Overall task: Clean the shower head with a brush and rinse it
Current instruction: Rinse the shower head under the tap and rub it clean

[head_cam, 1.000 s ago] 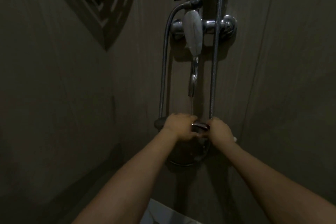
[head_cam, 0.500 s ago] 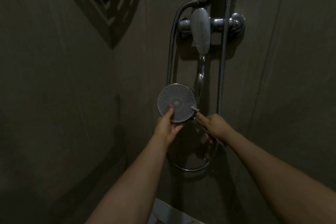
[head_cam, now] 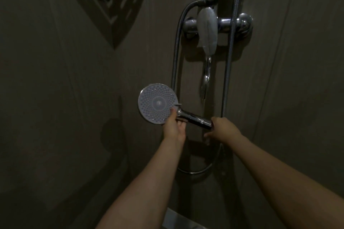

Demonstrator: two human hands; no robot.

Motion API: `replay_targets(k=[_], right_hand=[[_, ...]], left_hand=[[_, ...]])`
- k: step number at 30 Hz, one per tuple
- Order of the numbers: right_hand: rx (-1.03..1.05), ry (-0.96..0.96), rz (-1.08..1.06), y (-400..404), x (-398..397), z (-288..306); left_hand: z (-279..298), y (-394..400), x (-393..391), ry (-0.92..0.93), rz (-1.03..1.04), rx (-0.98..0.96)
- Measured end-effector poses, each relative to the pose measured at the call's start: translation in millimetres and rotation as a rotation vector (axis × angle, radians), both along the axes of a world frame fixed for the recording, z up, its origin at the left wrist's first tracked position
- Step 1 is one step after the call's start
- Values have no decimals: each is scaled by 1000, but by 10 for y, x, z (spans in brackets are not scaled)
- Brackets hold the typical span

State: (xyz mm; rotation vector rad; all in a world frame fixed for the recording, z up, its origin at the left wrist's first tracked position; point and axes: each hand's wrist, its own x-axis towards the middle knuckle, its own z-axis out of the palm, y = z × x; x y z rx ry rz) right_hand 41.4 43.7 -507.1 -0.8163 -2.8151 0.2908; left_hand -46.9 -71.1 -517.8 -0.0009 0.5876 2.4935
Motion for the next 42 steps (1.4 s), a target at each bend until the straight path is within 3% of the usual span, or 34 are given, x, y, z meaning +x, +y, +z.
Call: replay_targets(k=[2,6,11,13,15,20,22,26,29,33,36,39,42], right_hand=[[73,34,35,-117,-106,38],[-18,51,80,-151,-156,65],[-16,-82,16,-8,-42,-17],[-76,-24,77,-81,-96,11],[-117,128,95,-95,-95,93],[-396,771,-50,32,-3,516],[-576,865,-41,53,-37,652],[-593,667,-59,123,-45,503],[-606,491,-89,134,80,306],[-1147,434,-29,-125,142,270],[-1323,519,-16,-220,12,315],[-1236,632,-57,-210,-86,382],[-939,871,-106,-115,-121,483]], left_hand=[[-24,75,84,23,-48,-9],[-70,147,128,56,-138,-39],[-30,157,113,107,-169,-83],[-18,184,148,145,-188,-142],[-6,168,151,170,-198,-196],[-104,154,91,115,-158,-218],[-130,175,135,88,-166,-173],[-3,139,177,16,-59,-12],[80,7,69,-35,44,1],[86,-168,-110,-96,143,19],[46,-230,-128,-153,171,35],[24,-262,-104,-172,188,30],[31,-274,-119,-166,195,-7]])
